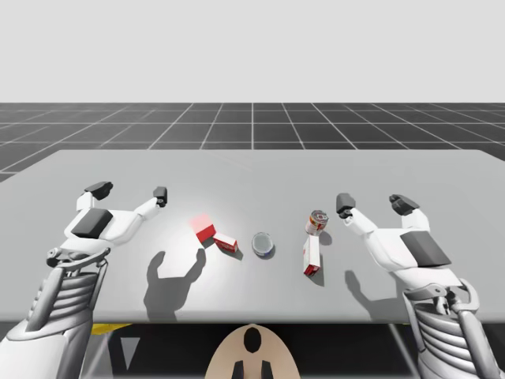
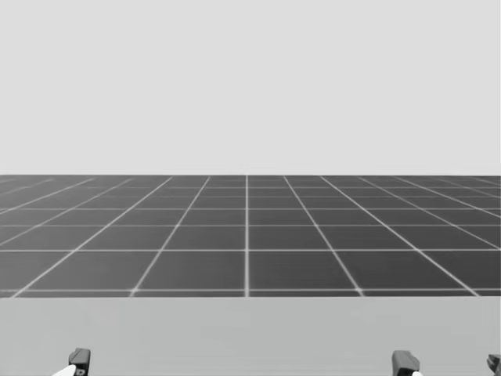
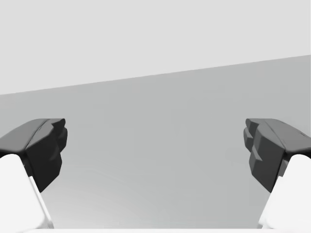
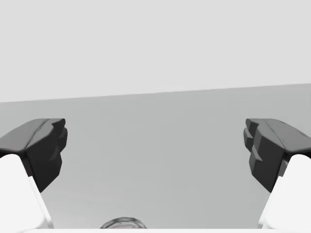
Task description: Find the red cube and pick it up.
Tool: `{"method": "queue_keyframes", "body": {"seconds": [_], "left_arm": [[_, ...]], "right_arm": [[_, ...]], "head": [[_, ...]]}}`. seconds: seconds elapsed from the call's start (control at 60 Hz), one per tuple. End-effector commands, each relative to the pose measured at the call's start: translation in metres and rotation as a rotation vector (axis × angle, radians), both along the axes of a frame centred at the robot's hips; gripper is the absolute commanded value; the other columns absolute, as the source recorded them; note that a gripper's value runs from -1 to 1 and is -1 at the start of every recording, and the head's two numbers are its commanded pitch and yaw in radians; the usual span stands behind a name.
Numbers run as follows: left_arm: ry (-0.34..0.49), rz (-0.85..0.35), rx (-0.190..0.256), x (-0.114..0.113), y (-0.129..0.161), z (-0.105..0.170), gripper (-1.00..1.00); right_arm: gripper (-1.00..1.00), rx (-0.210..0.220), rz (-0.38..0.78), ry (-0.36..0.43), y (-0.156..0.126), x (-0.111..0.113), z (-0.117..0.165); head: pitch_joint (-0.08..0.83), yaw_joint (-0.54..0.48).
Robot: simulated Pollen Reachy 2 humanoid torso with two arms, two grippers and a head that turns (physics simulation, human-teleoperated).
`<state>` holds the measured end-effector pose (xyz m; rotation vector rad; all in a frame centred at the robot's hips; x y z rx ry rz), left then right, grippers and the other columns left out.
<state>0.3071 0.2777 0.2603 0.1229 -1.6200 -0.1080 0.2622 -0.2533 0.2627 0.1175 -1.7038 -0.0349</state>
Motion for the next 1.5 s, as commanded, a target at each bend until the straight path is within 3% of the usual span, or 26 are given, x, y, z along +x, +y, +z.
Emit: {"method": "queue_keyframes", "body": {"seconds": [0.017,0.217,0.683,0.833,1.167,1.5], "left_arm": [[0.000,0.001,0.000,0.0000,-0.0001,0.0000,-1.00],[0.000,-0.001,0.000,-0.0002,0.0002,-0.0001,-1.00],[0.002,0.001,0.008,0.0009,0.0008,-0.0010,-1.00],[0.003,0.001,0.011,0.0012,0.0009,-0.0009,-1.00],[0.010,-0.004,0.020,0.0030,0.0005,-0.0019,-1.00],[0.032,-0.062,-0.003,0.0008,-0.0065,-0.0010,-1.00]], "right_arm": [[-1.00,0.011,-0.030,-0.019,0.0026,-0.0013,-0.0026],[-1.00,0.012,-0.005,0.001,0.0022,-0.0004,-0.0006],[-1.00,0.001,-0.010,0.005,0.0013,0.0005,-0.0007],[-1.00,-0.012,-0.003,0.005,0.0019,0.0010,-0.0014],[-1.00,-0.028,0.012,0.014,0.0049,0.0003,-0.0036],[-1.00,-0.032,0.017,0.021,0.0073,0.0009,-0.0053]], "head": [[0.013,-0.01],[0.058,0.00],[0.415,0.03],[0.492,0.07],[0.611,0.23],[0.644,0.27]]}}
